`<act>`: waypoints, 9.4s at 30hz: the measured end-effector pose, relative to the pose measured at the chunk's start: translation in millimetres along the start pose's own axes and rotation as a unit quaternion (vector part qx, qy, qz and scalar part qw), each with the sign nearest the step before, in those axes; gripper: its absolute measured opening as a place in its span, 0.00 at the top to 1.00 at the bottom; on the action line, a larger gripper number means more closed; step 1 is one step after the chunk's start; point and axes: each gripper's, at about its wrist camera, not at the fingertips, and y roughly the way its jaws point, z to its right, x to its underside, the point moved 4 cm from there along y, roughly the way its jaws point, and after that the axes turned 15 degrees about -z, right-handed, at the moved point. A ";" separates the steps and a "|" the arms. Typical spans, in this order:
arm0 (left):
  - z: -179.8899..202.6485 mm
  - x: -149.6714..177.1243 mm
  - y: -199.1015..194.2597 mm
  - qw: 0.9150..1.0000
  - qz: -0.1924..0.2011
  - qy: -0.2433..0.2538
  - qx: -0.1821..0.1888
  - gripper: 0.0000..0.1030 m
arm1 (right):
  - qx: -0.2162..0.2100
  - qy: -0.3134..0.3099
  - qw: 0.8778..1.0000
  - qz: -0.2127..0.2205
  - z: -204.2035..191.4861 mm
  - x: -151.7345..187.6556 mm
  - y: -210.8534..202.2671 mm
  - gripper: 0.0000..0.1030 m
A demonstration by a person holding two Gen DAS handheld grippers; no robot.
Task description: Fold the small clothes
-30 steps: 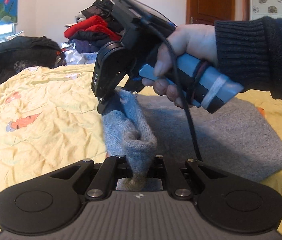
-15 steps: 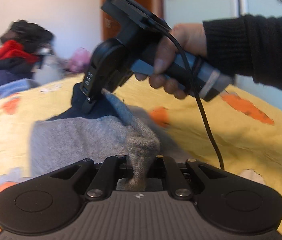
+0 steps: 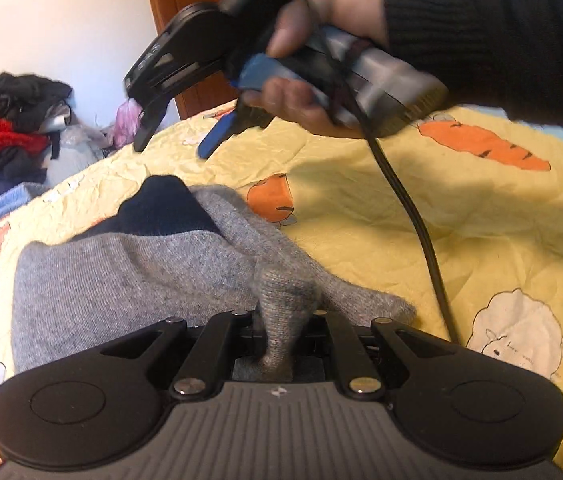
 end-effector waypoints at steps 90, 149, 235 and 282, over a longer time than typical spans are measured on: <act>-237.5 104.0 -82.1 0.959 -0.055 -0.275 0.047 0.71 | -0.037 -0.023 0.999 -0.019 -61.6 131.4 2.8 0.40; -180.8 97.2 -45.1 0.980 -0.057 -0.185 0.049 0.37 | 0.054 -0.062 0.997 -0.010 -127.8 45.1 70.5 0.35; -173.7 99.3 -51.1 0.979 -0.035 -0.195 -0.036 0.26 | 0.109 -0.109 0.988 -0.001 -137.4 83.9 66.2 0.44; -163.5 151.1 -64.7 0.954 -0.074 -0.277 -0.083 0.00 | 0.283 -0.069 0.954 0.077 -135.8 255.2 48.5 0.00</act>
